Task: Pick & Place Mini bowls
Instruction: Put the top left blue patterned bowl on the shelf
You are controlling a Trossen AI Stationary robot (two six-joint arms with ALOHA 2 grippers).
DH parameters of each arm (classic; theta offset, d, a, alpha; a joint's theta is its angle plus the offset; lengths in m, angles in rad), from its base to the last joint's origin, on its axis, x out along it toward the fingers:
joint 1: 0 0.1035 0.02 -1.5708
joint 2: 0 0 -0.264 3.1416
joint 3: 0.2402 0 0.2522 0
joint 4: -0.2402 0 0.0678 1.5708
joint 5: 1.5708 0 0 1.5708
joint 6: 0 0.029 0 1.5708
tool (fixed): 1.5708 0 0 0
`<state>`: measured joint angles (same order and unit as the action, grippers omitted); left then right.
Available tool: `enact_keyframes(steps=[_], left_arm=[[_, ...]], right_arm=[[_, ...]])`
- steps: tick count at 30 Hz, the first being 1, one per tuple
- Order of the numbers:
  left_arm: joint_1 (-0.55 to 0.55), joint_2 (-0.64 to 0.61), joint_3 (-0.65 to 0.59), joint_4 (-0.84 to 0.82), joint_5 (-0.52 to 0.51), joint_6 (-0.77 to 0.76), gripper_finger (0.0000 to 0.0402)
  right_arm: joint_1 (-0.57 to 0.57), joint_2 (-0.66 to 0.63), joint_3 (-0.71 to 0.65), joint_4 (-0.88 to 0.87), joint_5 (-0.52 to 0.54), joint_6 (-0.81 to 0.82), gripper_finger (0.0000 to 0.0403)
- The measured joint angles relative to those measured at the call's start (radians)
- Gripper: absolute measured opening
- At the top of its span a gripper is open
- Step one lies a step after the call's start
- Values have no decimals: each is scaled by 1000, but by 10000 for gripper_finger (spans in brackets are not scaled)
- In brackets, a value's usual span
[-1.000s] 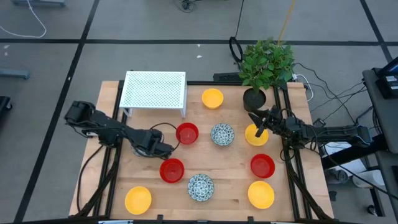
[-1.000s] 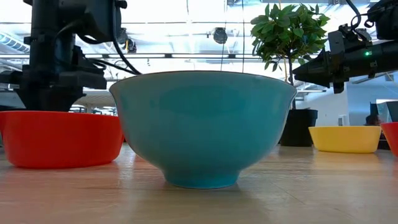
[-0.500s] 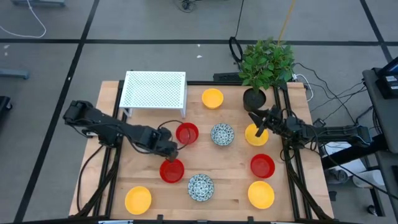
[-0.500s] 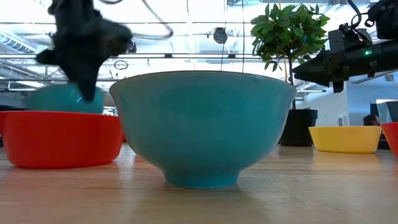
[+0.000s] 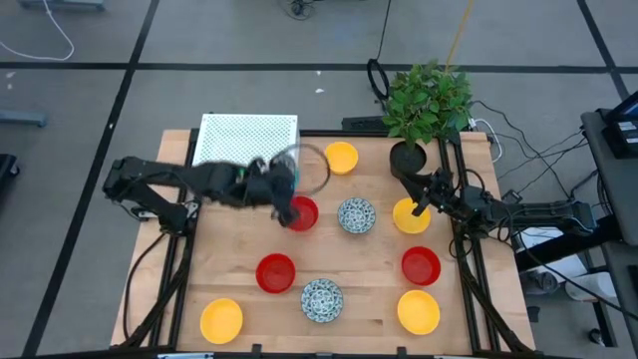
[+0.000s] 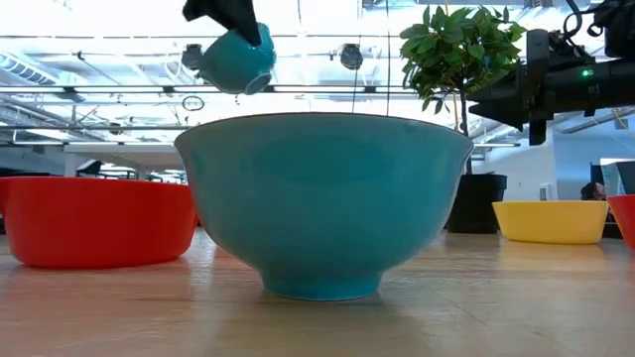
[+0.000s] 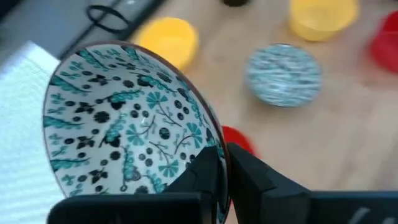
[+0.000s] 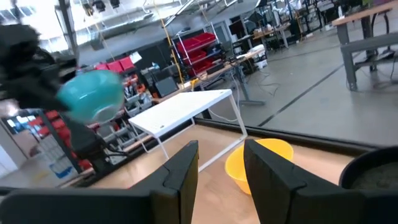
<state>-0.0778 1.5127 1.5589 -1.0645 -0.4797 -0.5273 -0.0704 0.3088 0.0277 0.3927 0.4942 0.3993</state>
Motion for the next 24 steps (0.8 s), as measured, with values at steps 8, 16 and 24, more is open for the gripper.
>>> enact_keyframes(steps=[8, 16, 24], left_arm=[[363, 1, 34, -141, 77, 236, 11], [672, 8, 34, -268, 148, 457, 27], [868, 6, -31, -272, 220, 510, 24]], right_arm=[[0, 0, 0, 0, 2, 158, 116], [0, 0, 0, 11, 2, 201, 116], [0, 0, 0, 72, 8, 91, 116]])
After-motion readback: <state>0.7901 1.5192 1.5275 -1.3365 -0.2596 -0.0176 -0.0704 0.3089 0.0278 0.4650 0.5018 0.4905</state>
